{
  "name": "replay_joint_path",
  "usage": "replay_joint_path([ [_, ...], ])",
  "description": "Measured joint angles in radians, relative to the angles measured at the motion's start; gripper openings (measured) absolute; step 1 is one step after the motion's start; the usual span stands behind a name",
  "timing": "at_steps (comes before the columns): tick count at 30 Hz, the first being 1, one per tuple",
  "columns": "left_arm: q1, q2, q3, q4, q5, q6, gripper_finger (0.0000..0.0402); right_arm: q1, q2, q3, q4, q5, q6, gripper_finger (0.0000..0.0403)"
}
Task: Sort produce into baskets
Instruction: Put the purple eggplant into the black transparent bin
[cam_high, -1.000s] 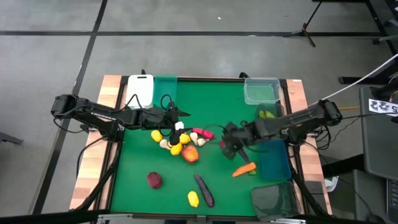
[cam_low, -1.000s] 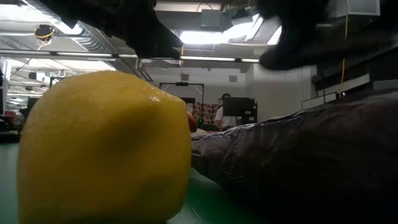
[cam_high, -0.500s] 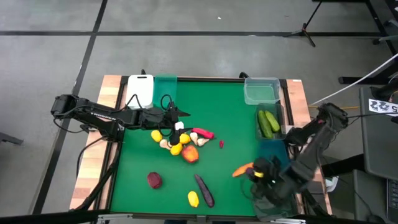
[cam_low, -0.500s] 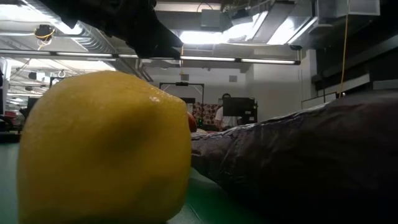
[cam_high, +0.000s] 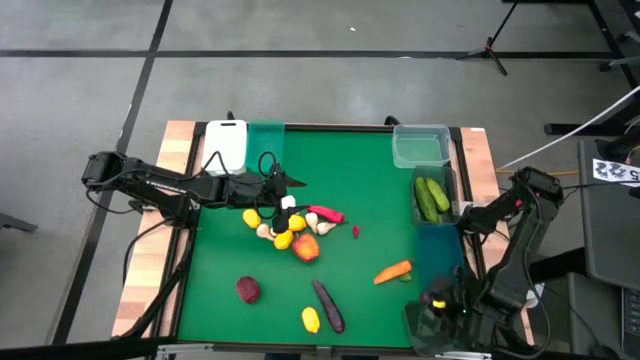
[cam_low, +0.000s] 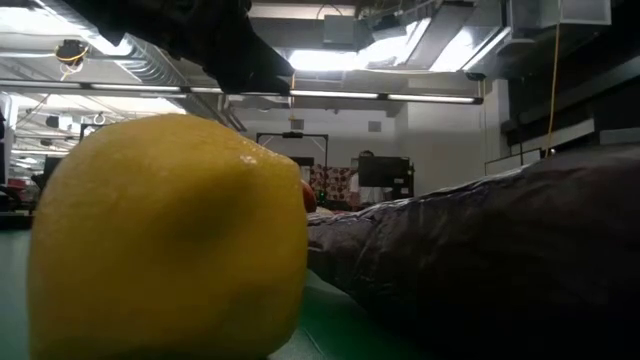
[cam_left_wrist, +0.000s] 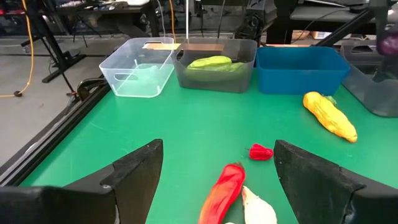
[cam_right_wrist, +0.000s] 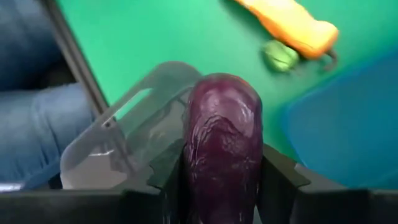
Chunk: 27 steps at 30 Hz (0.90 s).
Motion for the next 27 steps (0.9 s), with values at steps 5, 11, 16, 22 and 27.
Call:
replay_joint_path([
  [5, 0.000, 0.000, 0.000, 0.000, 0.000, 0.015, 0.0301, -0.001, 0.002, 0.000, 0.086, -0.008, -0.175, 0.0151],
  [11, 0.000, 0.000, 0.000, 0.002, -0.001, 0.016, 0.0301, -0.001, 0.030, 0.000, 0.084, -0.082, -0.292, 0.0152],
  [16, 0.000, 0.000, 0.000, 0.003, -0.002, 0.022, 0.0301, -0.001, 0.075, 0.000, 0.095, -0.140, -0.367, 0.0152],
  [22, 0.000, 0.000, 0.000, 0.003, -0.005, 0.022, 0.0301, -0.001, 0.091, 0.000, 0.098, -0.145, -0.391, 0.0152],
  [27, 0.000, 0.000, 0.000, 0.004, -0.005, 0.022, 0.0301, -0.001, 0.091, 0.000, 0.105, -0.142, -0.390, 0.0152],
])
